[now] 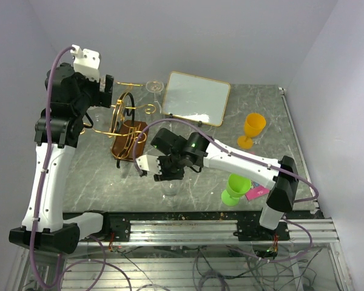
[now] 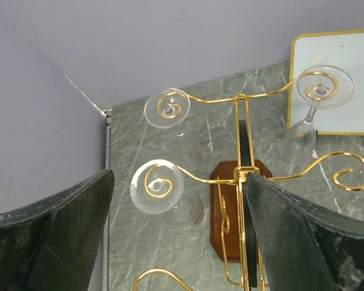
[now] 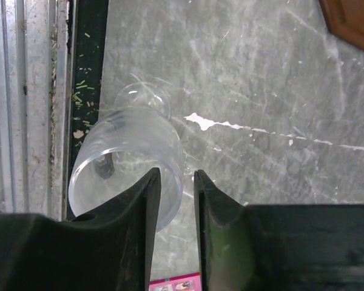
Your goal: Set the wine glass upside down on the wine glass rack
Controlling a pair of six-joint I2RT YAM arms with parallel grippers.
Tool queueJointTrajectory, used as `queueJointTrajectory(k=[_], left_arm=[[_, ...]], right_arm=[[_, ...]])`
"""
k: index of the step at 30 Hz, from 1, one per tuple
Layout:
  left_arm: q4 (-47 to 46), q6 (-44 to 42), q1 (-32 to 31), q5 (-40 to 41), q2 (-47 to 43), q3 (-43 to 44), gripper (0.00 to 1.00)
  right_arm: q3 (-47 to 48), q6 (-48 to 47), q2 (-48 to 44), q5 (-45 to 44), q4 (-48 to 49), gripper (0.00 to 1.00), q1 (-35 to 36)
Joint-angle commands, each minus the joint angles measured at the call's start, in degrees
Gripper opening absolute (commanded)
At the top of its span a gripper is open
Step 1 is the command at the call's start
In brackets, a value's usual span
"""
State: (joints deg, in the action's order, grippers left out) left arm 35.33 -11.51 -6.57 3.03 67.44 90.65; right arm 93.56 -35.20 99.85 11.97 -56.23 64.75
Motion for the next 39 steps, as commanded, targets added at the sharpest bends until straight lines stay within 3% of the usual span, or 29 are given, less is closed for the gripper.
queueJointTrajectory(k=[1, 10, 19, 31, 35, 39], left_arm=[[-2.10, 0.15, 0.50, -3.05, -0.81, -1.39, 0.99], [-1.29, -0.61, 0.50, -5.41, -0.86, -1.62, 1.00], [-0.91, -0.60, 0.50, -6.84, -1.08, -1.53, 1.00], [-2.75, 8.53, 0.50, -17.84, -1.82, -2.09, 0.96], [-3.39, 13.14, 0.42, -24.14, -0.02, -0.33, 0.96], [-3.89, 18.24, 0.10, -30.83, 2.74, 2.36, 0.95]], right_arm=[[3.44, -1.76, 0.82, -0.43, -4.70, 0.25, 0.30], [2.40, -1.63, -0.38, -0.12, -3.39, 0.00, 0.29], [-1.33, -1.27, -5.90, -1.01, -0.63, 0.00, -1.85], [0.22, 4.23, -19.55, 9.36, 4.70, 0.00, -23.89], [3.90, 8.81, -22.68, 6.79, 8.69, 0.00, -30.92], [7.52, 13.56, -24.12, 1.43, 14.72, 0.00, -33.52]])
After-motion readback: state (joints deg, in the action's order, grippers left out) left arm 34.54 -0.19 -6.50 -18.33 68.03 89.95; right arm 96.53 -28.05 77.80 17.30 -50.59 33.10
